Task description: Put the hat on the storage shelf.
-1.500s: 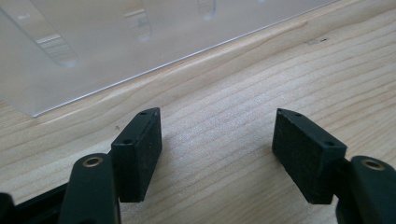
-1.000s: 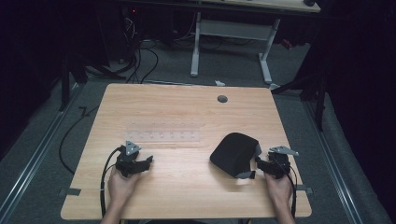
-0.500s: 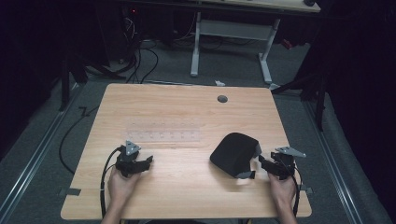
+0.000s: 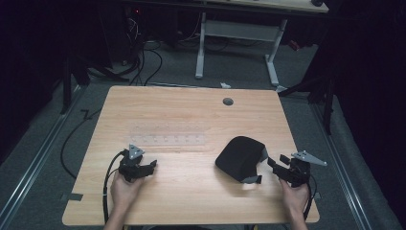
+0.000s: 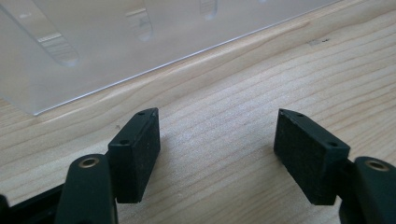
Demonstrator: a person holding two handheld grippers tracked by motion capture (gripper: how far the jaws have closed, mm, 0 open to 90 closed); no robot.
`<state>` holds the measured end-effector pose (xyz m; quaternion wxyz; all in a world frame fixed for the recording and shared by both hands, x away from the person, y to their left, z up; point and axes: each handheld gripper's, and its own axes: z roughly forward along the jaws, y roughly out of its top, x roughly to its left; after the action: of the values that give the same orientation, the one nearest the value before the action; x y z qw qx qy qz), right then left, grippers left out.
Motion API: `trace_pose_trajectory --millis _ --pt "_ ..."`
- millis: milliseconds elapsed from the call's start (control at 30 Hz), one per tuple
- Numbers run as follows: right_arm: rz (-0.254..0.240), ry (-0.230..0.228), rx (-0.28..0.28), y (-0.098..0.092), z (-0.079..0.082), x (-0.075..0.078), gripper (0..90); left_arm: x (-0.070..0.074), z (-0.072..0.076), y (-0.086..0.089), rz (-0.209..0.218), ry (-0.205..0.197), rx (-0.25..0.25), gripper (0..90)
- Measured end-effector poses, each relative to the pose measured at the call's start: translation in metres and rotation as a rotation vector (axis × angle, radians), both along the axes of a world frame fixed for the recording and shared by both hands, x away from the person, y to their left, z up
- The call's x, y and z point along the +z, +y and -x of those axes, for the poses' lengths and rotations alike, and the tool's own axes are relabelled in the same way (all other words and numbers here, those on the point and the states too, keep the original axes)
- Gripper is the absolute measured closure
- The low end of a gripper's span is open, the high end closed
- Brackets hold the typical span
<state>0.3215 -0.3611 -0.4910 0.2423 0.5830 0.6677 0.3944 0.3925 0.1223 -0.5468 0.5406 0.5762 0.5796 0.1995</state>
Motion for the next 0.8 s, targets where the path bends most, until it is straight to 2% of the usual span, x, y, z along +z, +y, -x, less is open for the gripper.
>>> trace_pose_trajectory --millis 167,267,533,667,800 --pt "-0.008 0.001 0.032 0.004 -0.002 0.005 38.3 0.0 0.0 0.0 -0.003 0.0 -0.002 31.8" --pt "-0.035 -0.008 0.065 0.007 -0.005 0.007 35.5 0.0 0.0 0.0 0.001 0.0 0.0 31.8" --pt "-0.029 -0.011 0.103 0.014 -0.022 0.015 32.8 0.0 0.0 0.0 -0.002 0.001 -0.002 31.7" --pt "-0.031 -0.003 0.12 0.019 -0.032 0.016 32.4 0.0 0.0 0.0 0.001 0.0 -0.001 31.7" --pt "-0.04 0.025 0.136 0.023 -0.042 0.014 31.7 0.0 0.0 0.0 0.0 0.001 -0.001 31.7"
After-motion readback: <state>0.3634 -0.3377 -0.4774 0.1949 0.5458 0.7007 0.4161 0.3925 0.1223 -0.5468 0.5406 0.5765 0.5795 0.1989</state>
